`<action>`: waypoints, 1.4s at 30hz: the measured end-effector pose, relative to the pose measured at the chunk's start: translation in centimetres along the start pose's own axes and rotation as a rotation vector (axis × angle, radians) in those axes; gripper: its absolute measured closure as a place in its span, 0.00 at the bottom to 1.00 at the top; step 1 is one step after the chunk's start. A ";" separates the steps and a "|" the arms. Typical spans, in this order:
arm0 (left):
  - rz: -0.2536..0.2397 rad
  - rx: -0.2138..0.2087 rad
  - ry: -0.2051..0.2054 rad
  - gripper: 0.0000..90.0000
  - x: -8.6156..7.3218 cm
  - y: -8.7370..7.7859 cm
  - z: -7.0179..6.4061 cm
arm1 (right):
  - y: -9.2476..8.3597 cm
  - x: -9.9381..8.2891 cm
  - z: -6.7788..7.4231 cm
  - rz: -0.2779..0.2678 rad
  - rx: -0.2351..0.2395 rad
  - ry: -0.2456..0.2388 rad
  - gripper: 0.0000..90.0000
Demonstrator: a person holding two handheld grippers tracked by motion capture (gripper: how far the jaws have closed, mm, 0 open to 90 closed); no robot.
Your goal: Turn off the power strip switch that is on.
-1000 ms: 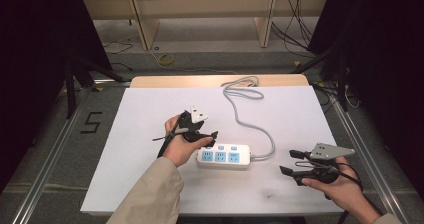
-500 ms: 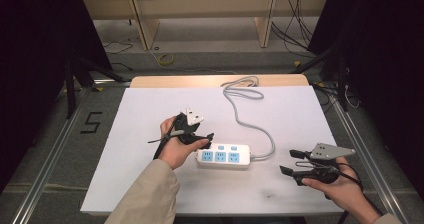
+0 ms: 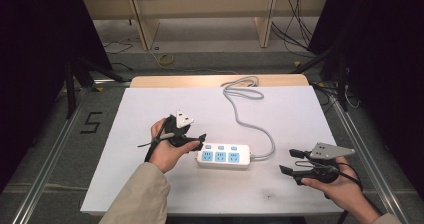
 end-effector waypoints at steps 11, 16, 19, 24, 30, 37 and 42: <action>-0.021 0.002 -0.032 0.18 -0.2 -1.3 0.5 | 0.1 0.0 -0.1 0.002 0.000 -0.006 0.34; -0.029 0.008 -0.025 0.18 -0.1 -2.0 0.9 | 0.1 -0.1 -0.1 0.008 0.002 -0.009 0.34; -0.021 0.008 -0.018 0.18 -0.4 -2.4 1.0 | 0.1 -0.1 -0.1 0.005 0.002 -0.005 0.34; -0.028 -0.008 -0.024 0.18 -0.9 -3.0 0.6 | 0.1 -0.1 0.0 0.006 0.005 -0.009 0.33; -0.019 -0.035 -0.021 0.18 -1.8 -4.0 0.3 | 0.1 -0.2 -0.1 0.013 0.006 -0.012 0.33; -0.012 -0.041 -0.006 0.18 -3.0 -5.4 0.3 | 0.1 -0.3 0.0 0.018 0.005 -0.011 0.32; -0.013 -0.040 -0.010 0.18 -3.6 -6.5 0.4 | 0.2 -0.3 -0.1 0.022 0.009 -0.011 0.32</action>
Point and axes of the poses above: each handheld gripper's, and its own axes: y roughly forward along the jaws, x roughly out of its top, z roughly to its left, the point moved 5 cm from there along y, roughly forward along the jaws, and after that the axes turned 13 degrees about -z, right-handed, at the moved point
